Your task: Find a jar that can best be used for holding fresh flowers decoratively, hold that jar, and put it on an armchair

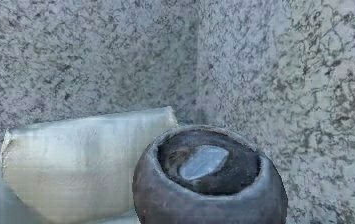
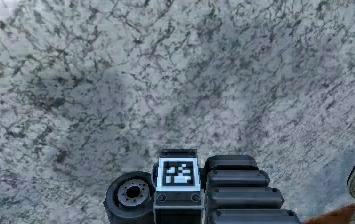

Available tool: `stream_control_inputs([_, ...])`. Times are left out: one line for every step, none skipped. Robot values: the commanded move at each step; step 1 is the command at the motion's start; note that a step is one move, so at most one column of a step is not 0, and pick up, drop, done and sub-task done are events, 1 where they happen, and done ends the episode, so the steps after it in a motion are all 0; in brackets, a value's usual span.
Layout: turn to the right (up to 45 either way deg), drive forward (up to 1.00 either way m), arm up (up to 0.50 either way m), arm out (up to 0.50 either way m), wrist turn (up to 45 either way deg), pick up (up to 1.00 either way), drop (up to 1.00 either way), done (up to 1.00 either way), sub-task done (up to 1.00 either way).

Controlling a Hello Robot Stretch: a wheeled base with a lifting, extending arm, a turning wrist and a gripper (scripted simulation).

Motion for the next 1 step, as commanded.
stream_control_inputs([45.0, 0.0, 0.0, 0.0, 0.0, 0.0, 0.0, 0.0, 0.0])
